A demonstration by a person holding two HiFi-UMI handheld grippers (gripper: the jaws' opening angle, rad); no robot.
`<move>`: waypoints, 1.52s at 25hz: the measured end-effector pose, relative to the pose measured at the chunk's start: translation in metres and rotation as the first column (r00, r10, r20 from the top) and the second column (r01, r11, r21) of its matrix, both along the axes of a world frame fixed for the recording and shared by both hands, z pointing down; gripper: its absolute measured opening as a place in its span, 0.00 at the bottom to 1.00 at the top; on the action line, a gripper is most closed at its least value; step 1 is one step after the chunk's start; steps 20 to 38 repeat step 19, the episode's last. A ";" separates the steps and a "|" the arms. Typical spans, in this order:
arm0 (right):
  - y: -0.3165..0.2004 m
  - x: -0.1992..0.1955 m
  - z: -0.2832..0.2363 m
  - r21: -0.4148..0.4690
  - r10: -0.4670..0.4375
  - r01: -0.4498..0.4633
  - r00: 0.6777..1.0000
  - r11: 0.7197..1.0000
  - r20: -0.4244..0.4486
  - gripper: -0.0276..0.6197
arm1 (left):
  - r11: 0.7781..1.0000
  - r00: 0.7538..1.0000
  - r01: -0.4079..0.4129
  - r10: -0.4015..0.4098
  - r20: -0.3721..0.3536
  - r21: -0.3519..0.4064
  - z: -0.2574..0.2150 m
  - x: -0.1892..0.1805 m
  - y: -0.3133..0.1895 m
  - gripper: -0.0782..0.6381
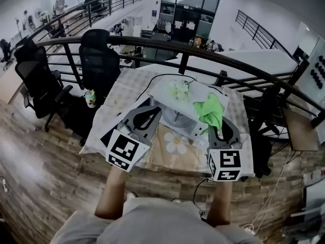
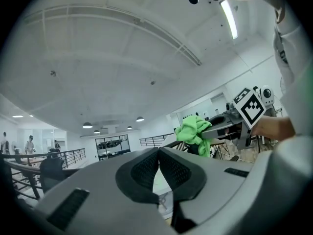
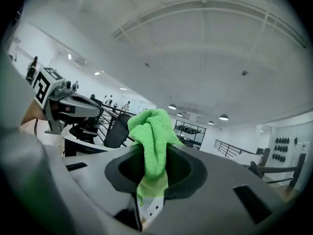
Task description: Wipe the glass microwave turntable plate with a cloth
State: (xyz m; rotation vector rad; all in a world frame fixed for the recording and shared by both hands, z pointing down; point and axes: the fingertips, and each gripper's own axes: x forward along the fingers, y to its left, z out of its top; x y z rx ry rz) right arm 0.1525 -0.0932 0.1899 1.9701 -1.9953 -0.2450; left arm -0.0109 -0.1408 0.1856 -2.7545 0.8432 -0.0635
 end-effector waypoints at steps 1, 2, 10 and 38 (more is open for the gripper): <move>0.000 -0.001 0.002 -0.004 0.000 0.000 1.000 1.000 0.000 0.19 | 1.000 1.000 0.002 -0.002 0.002 0.004 0.000 0.000 0.001 0.13; 0.000 -0.001 0.003 -0.008 -0.001 0.001 1.000 1.000 0.002 0.19 | 1.000 1.000 0.001 -0.001 0.002 0.006 0.000 0.000 0.002 0.13; -0.001 0.001 0.013 -0.032 -0.008 0.008 1.000 0.999 0.011 0.18 | 1.000 1.000 -0.010 0.010 0.026 -0.016 0.014 0.005 0.002 0.13; -0.007 0.003 0.021 -0.062 0.006 -0.006 1.000 0.998 -0.004 0.18 | 0.999 0.999 0.011 -0.010 0.034 -0.050 0.024 -0.001 -0.009 0.13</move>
